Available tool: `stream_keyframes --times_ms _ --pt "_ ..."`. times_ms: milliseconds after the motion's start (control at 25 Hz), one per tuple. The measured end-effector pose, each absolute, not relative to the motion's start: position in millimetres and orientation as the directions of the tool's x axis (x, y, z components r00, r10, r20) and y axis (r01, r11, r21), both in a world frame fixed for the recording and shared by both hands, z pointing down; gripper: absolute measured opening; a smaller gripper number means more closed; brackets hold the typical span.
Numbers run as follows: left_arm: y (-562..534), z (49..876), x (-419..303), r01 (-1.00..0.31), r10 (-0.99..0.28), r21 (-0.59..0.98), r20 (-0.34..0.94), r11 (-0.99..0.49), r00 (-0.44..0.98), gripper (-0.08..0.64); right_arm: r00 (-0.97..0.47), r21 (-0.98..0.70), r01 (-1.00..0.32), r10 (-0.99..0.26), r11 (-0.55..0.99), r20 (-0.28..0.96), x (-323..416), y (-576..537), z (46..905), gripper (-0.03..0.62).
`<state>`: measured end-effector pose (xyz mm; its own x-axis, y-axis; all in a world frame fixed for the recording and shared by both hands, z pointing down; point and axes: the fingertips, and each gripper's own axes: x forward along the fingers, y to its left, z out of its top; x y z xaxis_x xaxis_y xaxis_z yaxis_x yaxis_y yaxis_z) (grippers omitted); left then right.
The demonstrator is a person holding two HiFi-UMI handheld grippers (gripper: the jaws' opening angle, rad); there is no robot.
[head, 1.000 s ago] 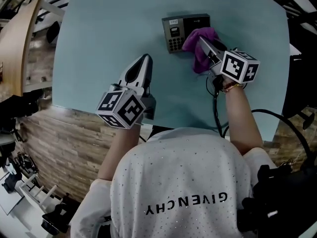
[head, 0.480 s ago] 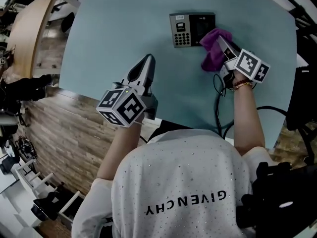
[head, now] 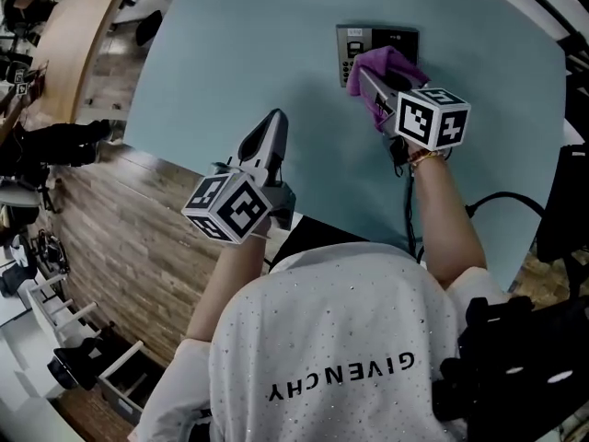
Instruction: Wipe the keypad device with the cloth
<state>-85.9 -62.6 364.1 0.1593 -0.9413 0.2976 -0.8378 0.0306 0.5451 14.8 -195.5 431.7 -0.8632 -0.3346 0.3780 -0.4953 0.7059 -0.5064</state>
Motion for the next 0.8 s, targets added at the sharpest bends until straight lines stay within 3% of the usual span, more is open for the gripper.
stream_keyframes --times_ms 320,800 --pt "-39 377 -99 -0.833 -0.939 0.546 0.326 0.09 0.112 0.005 -0.875 -0.499 -0.448 -0.247 0.742 0.417 -16 -176 459 0.064" --pt "-41 370 -91 -0.821 -0.936 0.566 0.324 0.073 0.14 0.005 -0.854 -0.55 -0.515 -0.338 0.658 0.396 27 -190 449 0.064"
